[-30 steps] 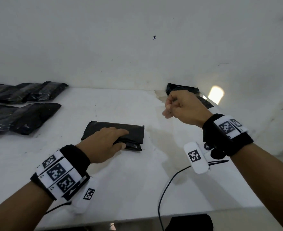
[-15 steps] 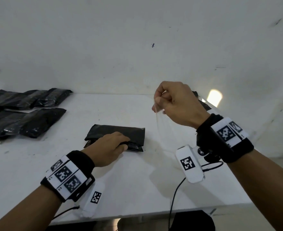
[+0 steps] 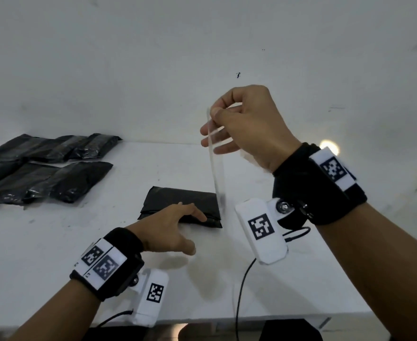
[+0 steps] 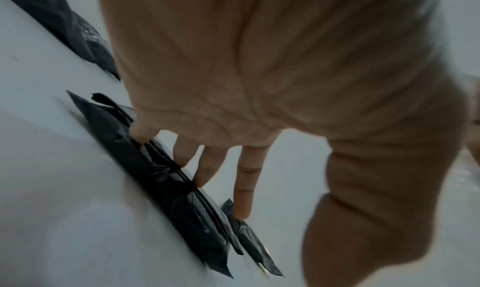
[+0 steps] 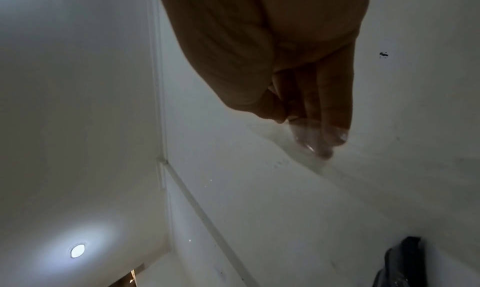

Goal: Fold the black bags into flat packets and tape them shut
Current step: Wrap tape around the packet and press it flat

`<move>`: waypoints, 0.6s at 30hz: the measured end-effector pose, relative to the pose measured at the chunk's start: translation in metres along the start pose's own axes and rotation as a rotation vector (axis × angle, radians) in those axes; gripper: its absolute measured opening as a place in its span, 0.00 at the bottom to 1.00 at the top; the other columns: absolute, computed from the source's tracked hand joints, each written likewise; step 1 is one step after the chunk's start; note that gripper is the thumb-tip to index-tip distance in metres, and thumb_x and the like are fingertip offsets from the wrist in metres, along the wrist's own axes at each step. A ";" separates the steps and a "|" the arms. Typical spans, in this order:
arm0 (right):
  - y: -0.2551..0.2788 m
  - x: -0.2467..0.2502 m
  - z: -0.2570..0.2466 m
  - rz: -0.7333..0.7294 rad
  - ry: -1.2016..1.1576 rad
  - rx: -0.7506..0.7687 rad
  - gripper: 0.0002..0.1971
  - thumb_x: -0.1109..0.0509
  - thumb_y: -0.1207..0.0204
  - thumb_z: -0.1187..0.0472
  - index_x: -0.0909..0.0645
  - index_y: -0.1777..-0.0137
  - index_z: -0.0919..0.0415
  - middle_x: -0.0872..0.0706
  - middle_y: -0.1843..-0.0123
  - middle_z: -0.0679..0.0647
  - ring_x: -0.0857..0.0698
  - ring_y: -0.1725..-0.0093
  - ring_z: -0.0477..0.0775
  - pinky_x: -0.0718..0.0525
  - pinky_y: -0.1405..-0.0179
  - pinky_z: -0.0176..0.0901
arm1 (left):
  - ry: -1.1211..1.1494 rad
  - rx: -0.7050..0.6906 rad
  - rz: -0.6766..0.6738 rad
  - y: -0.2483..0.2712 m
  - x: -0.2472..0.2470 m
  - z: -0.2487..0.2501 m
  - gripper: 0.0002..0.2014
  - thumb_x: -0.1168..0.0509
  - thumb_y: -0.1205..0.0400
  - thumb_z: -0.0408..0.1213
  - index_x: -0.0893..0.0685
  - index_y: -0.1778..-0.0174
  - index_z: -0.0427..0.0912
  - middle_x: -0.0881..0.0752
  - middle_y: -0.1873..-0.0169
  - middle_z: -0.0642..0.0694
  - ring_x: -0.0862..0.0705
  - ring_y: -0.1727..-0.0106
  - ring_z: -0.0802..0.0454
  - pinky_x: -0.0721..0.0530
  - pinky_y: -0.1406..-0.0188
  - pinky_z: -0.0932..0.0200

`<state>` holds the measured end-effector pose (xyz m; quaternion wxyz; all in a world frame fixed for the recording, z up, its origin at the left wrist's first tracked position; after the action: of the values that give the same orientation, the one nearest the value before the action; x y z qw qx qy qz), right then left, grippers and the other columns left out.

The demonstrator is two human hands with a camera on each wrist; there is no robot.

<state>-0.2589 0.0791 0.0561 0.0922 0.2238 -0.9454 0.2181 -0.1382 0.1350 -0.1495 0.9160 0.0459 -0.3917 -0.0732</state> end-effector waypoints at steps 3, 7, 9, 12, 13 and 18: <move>-0.007 -0.006 0.012 0.051 -0.060 -0.074 0.05 0.39 0.20 0.74 0.21 0.53 0.72 0.10 0.62 0.68 0.09 0.68 0.66 0.11 0.71 0.50 | 0.071 -0.051 -0.024 0.003 0.000 -0.004 0.33 0.21 0.43 0.55 0.19 0.39 0.68 0.31 0.20 0.58 0.47 0.15 0.59 0.48 0.16 0.47; -0.012 -0.009 0.029 0.121 -0.093 -0.150 0.07 0.40 0.25 0.80 0.21 0.57 0.73 0.12 0.62 0.71 0.09 0.69 0.66 0.11 0.73 0.49 | 0.166 -0.055 -0.050 0.009 0.001 -0.003 0.31 0.19 0.47 0.59 0.15 0.46 0.66 0.34 0.18 0.56 0.51 0.15 0.60 0.50 0.15 0.44; -0.015 -0.013 0.037 0.133 -0.095 -0.193 0.10 0.39 0.31 0.84 0.22 0.61 0.71 0.13 0.65 0.70 0.09 0.69 0.67 0.13 0.73 0.46 | 0.215 -0.070 -0.046 0.011 0.003 0.000 0.29 0.19 0.47 0.61 0.14 0.50 0.64 0.30 0.19 0.54 0.48 0.15 0.60 0.49 0.16 0.44; -0.024 -0.019 0.046 0.158 -0.111 -0.238 0.13 0.33 0.34 0.84 0.22 0.54 0.70 0.13 0.63 0.70 0.09 0.69 0.68 0.12 0.72 0.48 | 0.311 -0.104 -0.001 0.008 0.007 0.003 0.30 0.22 0.45 0.69 0.14 0.54 0.54 0.16 0.33 0.47 0.25 0.25 0.51 0.32 0.22 0.38; -0.027 -0.022 0.048 0.168 -0.115 -0.247 0.14 0.33 0.34 0.83 0.21 0.51 0.70 0.13 0.63 0.70 0.09 0.69 0.68 0.12 0.72 0.49 | 0.353 -0.108 0.032 0.006 0.009 0.003 0.33 0.23 0.44 0.71 0.14 0.54 0.49 0.14 0.39 0.43 0.19 0.32 0.46 0.27 0.26 0.35; -0.038 -0.043 0.046 0.144 -0.073 -0.247 0.10 0.36 0.29 0.81 0.17 0.53 0.75 0.15 0.57 0.66 0.09 0.66 0.72 0.12 0.73 0.46 | 0.423 -0.123 0.148 0.005 0.014 0.012 0.36 0.24 0.35 0.68 0.14 0.41 0.44 0.11 0.42 0.47 0.14 0.37 0.49 0.19 0.32 0.39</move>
<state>-0.2066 0.0441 0.0176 0.0685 0.1500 -0.9815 0.0978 -0.1369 0.1377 -0.1304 0.9816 -0.0244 -0.1882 -0.0184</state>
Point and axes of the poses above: each hand's wrist, its own y-axis away from the middle knuckle, its own x-axis out of the back of the hand, z = x × y, the point moved 9 cm from there along -y, towards the middle knuckle
